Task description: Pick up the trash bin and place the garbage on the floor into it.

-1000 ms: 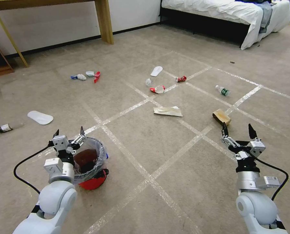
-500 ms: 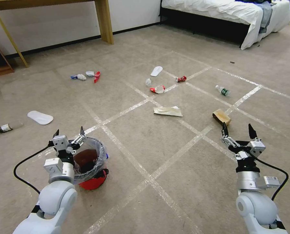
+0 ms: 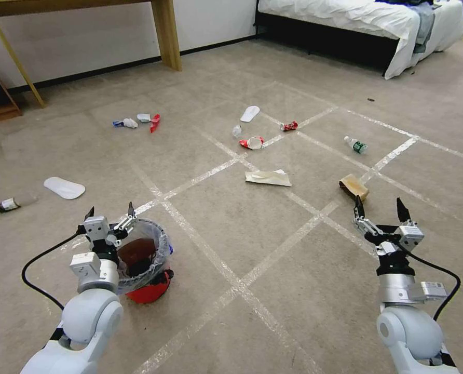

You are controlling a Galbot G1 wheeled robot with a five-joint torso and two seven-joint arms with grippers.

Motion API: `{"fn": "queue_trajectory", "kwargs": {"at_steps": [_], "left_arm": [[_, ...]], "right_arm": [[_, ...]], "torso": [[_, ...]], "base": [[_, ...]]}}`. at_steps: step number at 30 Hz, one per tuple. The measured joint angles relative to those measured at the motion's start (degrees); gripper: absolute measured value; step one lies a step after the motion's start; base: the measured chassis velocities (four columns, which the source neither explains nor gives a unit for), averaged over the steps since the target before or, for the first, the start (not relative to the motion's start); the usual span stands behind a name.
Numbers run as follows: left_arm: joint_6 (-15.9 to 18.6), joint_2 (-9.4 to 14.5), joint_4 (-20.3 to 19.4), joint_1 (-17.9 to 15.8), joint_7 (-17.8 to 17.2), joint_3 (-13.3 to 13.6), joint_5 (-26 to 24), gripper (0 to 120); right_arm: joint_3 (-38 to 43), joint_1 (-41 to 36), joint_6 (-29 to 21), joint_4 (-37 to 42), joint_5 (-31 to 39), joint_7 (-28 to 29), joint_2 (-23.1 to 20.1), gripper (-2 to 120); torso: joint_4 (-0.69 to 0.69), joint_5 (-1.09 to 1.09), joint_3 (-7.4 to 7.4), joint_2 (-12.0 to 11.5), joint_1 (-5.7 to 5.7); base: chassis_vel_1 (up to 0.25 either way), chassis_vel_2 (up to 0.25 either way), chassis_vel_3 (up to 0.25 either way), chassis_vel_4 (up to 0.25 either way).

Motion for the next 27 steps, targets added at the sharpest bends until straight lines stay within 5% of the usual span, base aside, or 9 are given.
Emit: {"fn": "queue_trajectory", "kwargs": {"at_steps": [11, 13, 14, 16, 17, 22, 27], "left_arm": [[-0.5, -1.1, -0.1, 0.5, 1.0, -0.9, 0.5, 100], [-2.6, -5.0, -0.7, 2.2, 4.2, -3.9, 2.5, 100], [-2.6, -5.0, -0.7, 2.2, 4.2, -3.9, 2.5, 100], [-5.5, -10.1, -1.6, 4.6, 8.5, -8.0, 5.2, 100], [-5.5, -10.1, -1.6, 4.6, 8.5, -8.0, 5.2, 100], [-11.1, -20.2, -3.3, 9.2, 17.0, -15.9, 10.6, 100], [-11.7, -21.8, -2.9, 11.9, 19.8, -20.7, 8.1, 100]], "right_arm": [[-0.5, 0.2, -0.3, 0.3, -0.1, 1.0, -0.5, 100], [-2.3, 1.2, -2.0, 1.9, -0.5, 4.8, -2.5, 100], [-2.3, 1.2, -2.0, 1.9, -0.5, 4.8, -2.5, 100], [-4.9, 2.5, -4.3, 4.0, -1.1, 10.1, -5.2, 100], [-4.9, 2.5, -4.3, 4.0, -1.1, 10.1, -5.2, 100], [-10.0, 5.1, -9.0, 7.9, -2.3, 19.5, -10.9, 100], [-11.8, 6.5, -10.3, 8.5, -2.1, 21.2, -13.4, 100]], "torso": [[-0.03, 0.03, 0.0, 0.0, 0.0], [-0.02, -0.01, 0.0, 0.0, 0.0], [-0.02, -0.01, 0.0, 0.0, 0.0], [0.0, 0.01, 0.0, 0.0, 0.0], [0.0, 0.01, 0.0, 0.0, 0.0], [-0.02, 0.02, 0.0, 0.0, 0.0], [0.03, 0.0, 0.0, 0.0, 0.0]], "base": [[0.0, 0.0, 0.0, 0.0], [0.0, 0.0, 0.0, 0.0], [0.0, 0.0, 0.0, 0.0], [0.0, 0.0, 0.0, 0.0], [0.0, 0.0, 0.0, 0.0], [0.0, 0.0, 0.0, 0.0], [0.0, 0.0, 0.0, 0.0]]}}
